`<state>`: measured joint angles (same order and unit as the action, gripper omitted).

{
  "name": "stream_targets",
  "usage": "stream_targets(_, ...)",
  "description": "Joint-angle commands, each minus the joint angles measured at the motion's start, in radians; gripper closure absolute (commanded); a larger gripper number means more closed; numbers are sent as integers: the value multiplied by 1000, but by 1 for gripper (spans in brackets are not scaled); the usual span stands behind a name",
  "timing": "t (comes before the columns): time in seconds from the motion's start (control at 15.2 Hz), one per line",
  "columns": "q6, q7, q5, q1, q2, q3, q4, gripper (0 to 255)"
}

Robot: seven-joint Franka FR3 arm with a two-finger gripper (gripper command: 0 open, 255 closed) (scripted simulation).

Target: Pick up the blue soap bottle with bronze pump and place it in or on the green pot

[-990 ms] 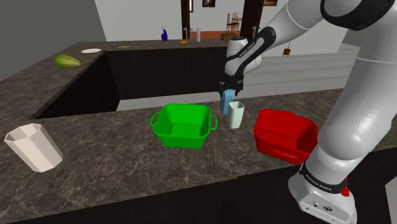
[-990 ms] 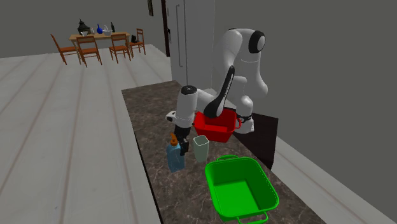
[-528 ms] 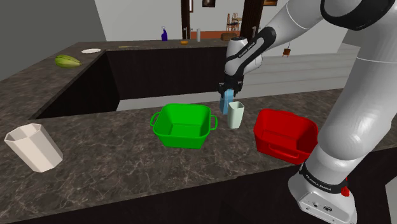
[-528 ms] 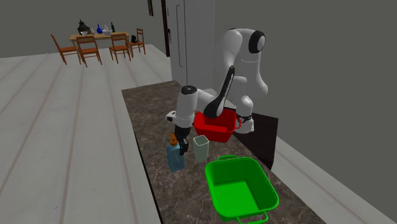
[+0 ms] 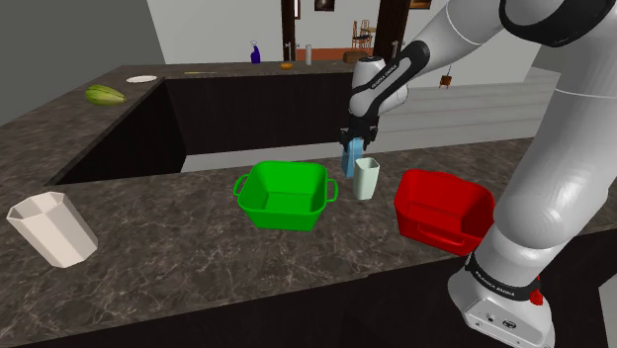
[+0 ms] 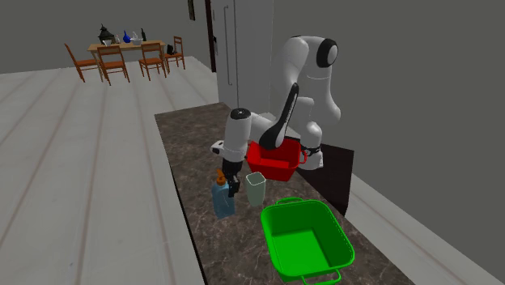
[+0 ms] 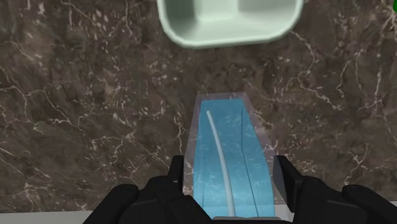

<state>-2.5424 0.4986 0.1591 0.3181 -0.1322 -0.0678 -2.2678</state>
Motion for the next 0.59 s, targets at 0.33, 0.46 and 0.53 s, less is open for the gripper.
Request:
stream_targets(0.33, 84, -13, -10, 0, 58, 2, 25, 255)
stream_targets(0.46, 109, -17, -12, -1, 74, 3, 35, 255)
stream_targets(0.53, 122, -19, -14, -1, 82, 3, 40, 255)
